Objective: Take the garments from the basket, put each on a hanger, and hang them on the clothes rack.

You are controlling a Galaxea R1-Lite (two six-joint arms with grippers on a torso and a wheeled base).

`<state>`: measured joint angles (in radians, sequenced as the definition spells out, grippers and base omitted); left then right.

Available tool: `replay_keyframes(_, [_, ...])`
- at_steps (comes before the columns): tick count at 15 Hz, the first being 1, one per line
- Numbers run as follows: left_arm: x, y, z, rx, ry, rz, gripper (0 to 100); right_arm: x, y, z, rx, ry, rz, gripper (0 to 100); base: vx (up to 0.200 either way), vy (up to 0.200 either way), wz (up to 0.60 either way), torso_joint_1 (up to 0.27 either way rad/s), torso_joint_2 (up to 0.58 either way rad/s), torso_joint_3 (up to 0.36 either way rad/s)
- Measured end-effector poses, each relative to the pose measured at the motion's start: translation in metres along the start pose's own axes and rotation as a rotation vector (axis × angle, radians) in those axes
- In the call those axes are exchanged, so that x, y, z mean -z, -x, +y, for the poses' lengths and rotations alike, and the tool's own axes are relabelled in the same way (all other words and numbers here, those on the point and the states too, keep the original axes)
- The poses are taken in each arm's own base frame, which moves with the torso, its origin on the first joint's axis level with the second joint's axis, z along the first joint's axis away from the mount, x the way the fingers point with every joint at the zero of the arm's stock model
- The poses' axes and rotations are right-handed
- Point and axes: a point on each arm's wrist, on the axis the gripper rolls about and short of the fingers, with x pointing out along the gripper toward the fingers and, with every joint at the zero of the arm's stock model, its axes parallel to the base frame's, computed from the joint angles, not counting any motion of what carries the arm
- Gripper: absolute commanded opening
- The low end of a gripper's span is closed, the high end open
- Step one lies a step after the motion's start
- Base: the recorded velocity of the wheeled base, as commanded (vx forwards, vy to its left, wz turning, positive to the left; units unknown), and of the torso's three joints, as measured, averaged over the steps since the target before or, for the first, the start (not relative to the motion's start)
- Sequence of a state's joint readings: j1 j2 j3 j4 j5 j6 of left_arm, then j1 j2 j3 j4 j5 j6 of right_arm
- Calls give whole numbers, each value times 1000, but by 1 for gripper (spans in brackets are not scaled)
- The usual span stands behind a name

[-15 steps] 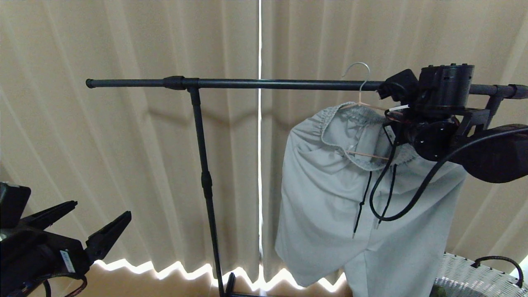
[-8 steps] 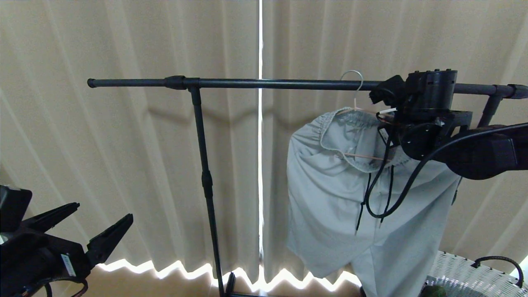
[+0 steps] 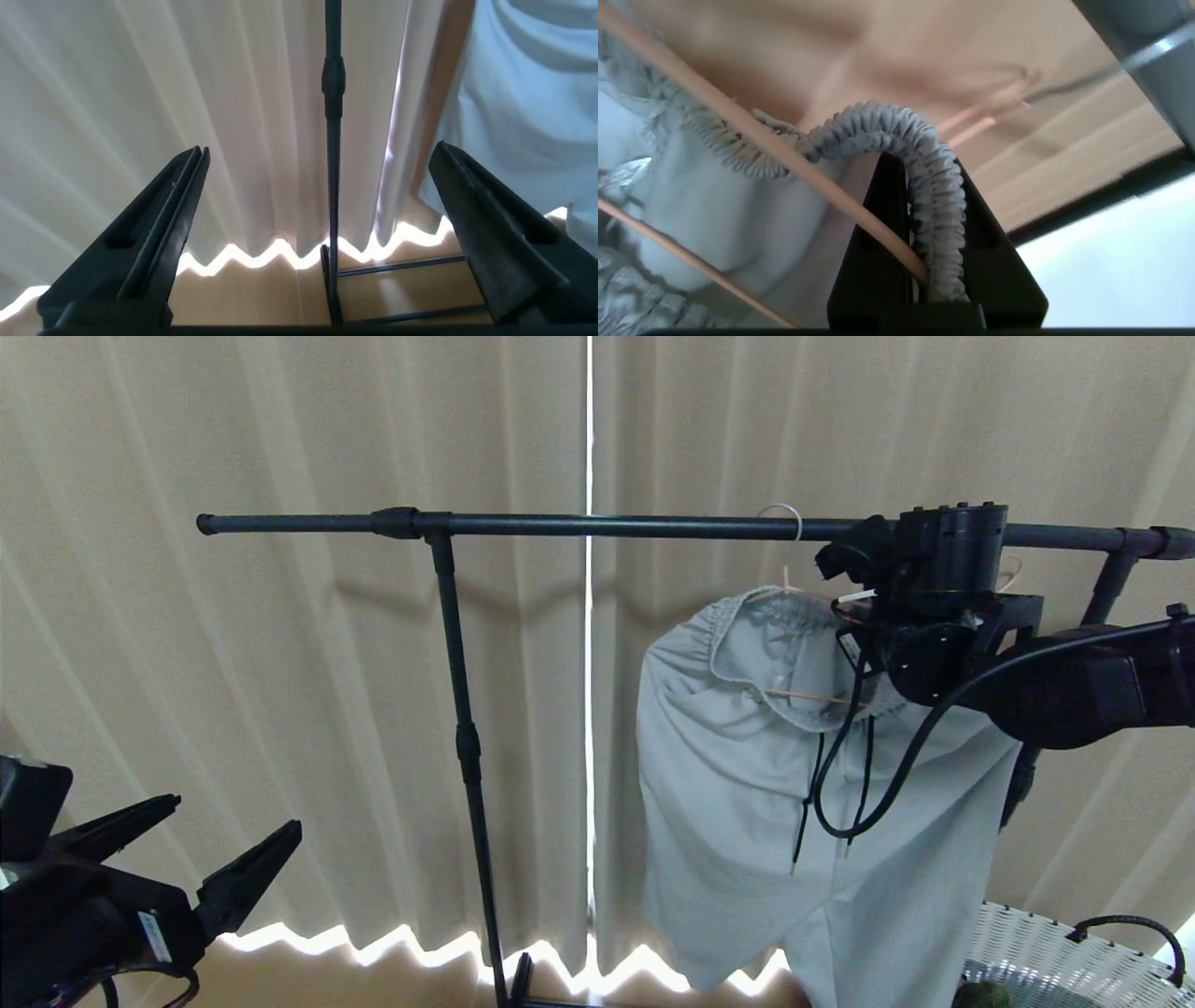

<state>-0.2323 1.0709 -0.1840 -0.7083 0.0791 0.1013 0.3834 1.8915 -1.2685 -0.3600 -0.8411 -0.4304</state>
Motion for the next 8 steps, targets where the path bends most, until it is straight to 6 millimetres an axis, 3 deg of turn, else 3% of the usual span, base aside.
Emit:
replay_keyframes(7, [0, 0, 0, 0, 0, 1, 100, -10, 33, 26, -97, 20, -65, 0, 0, 0, 0, 0, 0, 0])
replay_keyframes(8, [0, 0, 0, -1, 0, 1, 100, -11, 37, 29, -106, 20, -73, 100, 0, 0, 0, 0, 0, 0])
